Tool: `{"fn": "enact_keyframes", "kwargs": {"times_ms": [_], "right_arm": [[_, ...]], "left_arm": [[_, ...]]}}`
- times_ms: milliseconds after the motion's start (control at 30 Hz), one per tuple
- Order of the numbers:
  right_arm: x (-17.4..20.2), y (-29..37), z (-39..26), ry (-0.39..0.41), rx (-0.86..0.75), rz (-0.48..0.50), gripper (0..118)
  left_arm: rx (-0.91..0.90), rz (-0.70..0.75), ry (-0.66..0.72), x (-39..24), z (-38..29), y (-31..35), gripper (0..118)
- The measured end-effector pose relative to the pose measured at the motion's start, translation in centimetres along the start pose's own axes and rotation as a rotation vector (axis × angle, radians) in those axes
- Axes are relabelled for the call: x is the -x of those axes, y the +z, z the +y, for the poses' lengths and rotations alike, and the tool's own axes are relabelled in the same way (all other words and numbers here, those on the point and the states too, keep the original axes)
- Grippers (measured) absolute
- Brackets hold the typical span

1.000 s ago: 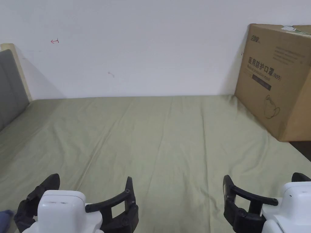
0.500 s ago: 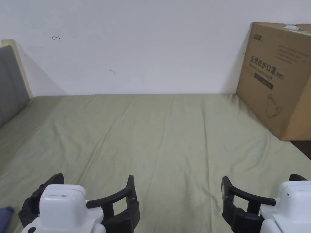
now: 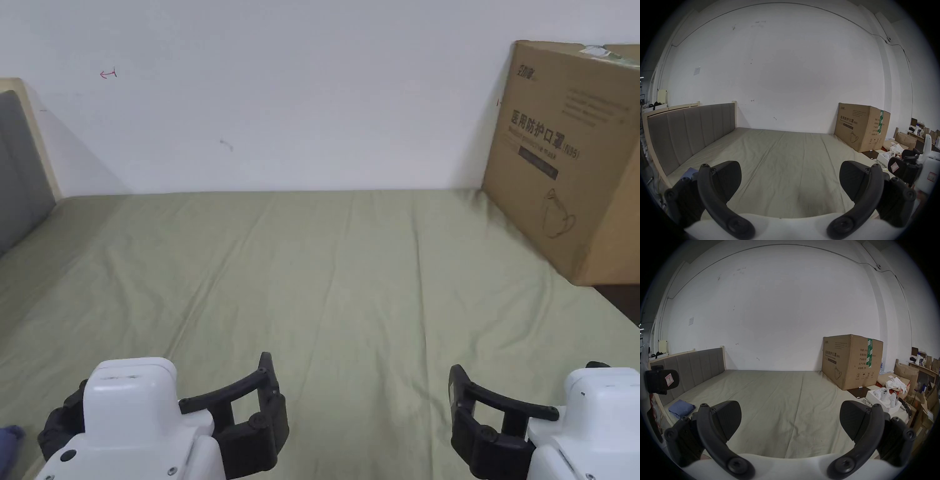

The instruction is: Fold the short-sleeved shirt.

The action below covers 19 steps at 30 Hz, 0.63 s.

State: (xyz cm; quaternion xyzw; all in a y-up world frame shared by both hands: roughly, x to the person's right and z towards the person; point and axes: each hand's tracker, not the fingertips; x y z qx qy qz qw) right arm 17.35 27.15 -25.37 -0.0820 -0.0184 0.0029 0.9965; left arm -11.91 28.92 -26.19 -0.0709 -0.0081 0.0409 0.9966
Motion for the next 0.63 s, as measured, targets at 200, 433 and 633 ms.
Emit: {"fn": "enact_keyframes", "kwargs": {"times_ms": [200,433,633], "right_arm": [[0.0,0.0,0.0,0.018,0.022,-0.006,118],[-0.2,-0.4,-0.5,0.023,0.082,-0.020,118],[-0.5,-1.1,-0.8,0.008,0.077,-0.031,118]], "left_arm": [[0.053,-0.005,-0.028,-0.4,-0.1,-0.4,118],[0.106,-0.034,-0.018,-0.7,-0.2,-0.7,118],[0.073,-0.037,0.021,-0.9,0.5,-0.1,118]]}}
